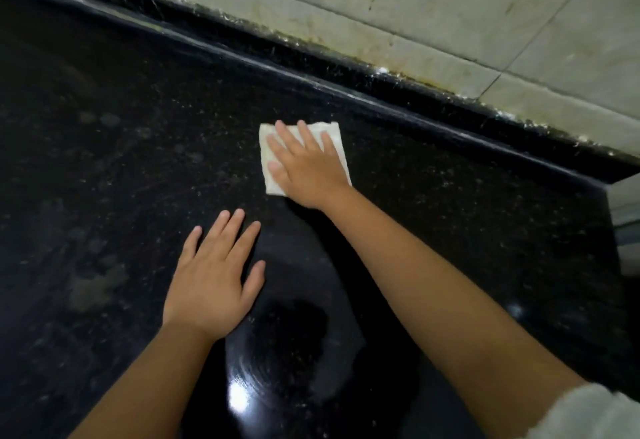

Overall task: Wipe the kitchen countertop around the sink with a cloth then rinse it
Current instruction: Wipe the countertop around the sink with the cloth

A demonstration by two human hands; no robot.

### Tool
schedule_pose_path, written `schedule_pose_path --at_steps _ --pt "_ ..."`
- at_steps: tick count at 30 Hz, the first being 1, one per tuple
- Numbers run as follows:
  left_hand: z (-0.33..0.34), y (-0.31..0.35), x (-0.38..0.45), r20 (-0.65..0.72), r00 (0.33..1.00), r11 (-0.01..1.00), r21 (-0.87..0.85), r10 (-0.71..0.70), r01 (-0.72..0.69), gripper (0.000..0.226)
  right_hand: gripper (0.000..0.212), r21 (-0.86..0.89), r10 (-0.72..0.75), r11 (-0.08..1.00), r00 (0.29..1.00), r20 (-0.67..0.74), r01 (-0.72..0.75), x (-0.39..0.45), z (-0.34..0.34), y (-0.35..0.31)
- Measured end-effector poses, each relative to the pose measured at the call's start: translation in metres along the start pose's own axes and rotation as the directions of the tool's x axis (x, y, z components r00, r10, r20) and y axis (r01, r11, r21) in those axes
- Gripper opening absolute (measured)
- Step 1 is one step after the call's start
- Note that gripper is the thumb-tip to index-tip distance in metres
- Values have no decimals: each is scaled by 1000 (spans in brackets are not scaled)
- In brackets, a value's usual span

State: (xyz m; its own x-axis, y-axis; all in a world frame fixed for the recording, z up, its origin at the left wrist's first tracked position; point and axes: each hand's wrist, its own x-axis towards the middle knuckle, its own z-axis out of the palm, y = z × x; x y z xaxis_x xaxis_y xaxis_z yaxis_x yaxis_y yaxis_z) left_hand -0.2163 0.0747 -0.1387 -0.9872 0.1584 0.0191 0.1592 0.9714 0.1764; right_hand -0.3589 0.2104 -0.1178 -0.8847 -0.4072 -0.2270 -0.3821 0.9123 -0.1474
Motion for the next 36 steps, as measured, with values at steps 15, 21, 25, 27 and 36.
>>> schedule_pose_path --at_steps 15,21,25,27,36 --pt "-2 1 -1 18 1000 1000 2 8 -9 54 52 102 577 815 815 -58 -570 -79 -1 91" --pt "-3 2 -1 5 1000 996 -92 -20 21 69 49 22 129 992 985 -113 -127 -97 29 -6" --pt "-6 5 -2 23 999 994 -100 -34 36 77 45 -14 18 1000 996 -82 -19 -196 59 1" --pt "-7 5 -2 40 998 994 -100 -40 44 79 44 -50 49 997 996 -74 -53 -237 63 35" --pt "-7 7 -5 60 997 993 -99 -54 60 81 52 145 688 715 725 26 -684 -170 13 127"
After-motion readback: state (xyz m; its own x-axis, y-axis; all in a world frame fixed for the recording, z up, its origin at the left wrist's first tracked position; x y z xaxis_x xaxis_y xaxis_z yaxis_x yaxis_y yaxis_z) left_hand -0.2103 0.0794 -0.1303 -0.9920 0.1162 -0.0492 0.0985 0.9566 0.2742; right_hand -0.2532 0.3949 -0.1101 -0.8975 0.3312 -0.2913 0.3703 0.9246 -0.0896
